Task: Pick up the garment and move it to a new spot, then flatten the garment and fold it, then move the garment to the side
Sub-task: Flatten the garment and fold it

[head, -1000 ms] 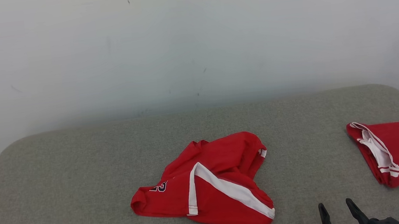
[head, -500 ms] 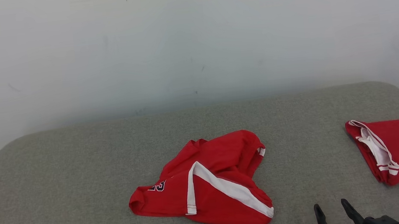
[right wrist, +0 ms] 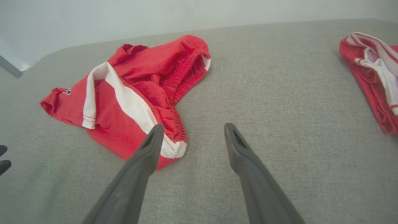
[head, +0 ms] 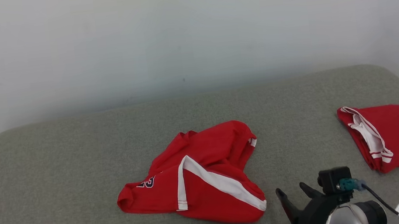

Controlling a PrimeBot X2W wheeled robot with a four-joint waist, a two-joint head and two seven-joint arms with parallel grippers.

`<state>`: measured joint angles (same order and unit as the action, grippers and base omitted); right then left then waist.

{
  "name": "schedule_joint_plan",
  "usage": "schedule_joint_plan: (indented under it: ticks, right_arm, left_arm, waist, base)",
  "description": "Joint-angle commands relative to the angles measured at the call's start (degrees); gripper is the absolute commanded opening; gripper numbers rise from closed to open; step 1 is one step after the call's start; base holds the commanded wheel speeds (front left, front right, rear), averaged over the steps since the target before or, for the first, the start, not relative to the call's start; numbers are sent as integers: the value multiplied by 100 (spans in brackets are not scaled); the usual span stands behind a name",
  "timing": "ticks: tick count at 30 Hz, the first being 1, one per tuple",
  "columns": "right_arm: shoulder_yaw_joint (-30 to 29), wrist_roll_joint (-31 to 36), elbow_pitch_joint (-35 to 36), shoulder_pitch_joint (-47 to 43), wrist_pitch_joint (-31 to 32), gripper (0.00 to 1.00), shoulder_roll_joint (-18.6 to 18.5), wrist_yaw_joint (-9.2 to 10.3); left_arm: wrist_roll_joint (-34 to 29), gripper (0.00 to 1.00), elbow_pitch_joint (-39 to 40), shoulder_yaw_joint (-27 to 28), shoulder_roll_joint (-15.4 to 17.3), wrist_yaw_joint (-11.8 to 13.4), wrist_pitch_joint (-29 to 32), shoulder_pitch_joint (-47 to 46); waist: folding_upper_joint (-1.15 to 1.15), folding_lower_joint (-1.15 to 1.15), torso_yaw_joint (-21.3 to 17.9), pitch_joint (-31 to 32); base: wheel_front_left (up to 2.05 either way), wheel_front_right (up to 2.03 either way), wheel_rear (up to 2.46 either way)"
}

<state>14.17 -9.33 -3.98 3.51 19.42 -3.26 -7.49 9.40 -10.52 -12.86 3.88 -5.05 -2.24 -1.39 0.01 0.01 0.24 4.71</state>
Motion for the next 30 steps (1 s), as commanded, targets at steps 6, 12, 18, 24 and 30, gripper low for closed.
schedule_joint_plan:
  ticks: [6,12,18,24,30]
  right_arm:
    - [128,-145,-639,640,507,100,10,0]
    - [526,-317,-1334,1157,516,100,23,0]
    - [635,-393,-1722,1386,299,100,37,0]
    - [804,-573,-2018,1583,102,100,40,0]
    - [1002,-857,-2307,1770,42,100,40,0]
  left_arm:
    - [-79,100,-852,-435,-54,9,515,-1019]
    - [-14,100,-1800,-708,-91,316,728,-1932]
    - [315,100,-2180,-1053,-95,525,683,-2436]
    - [551,100,-2565,-1484,-95,777,819,-2729]
    - [765,73,-2773,-1733,-95,911,736,-2903]
  waist:
    - [-1,-1,-168,-304]
    - [-1,-1,-297,-514]
    - [-1,-1,-315,-671]
    - [-1,-1,-355,-714]
    - [-1,-1,-406,-788]
  base:
    - [0,0,0]
    - [0,0,0]
    - [0,0,0]
    - [0,0,0]
    - [0,0,0]
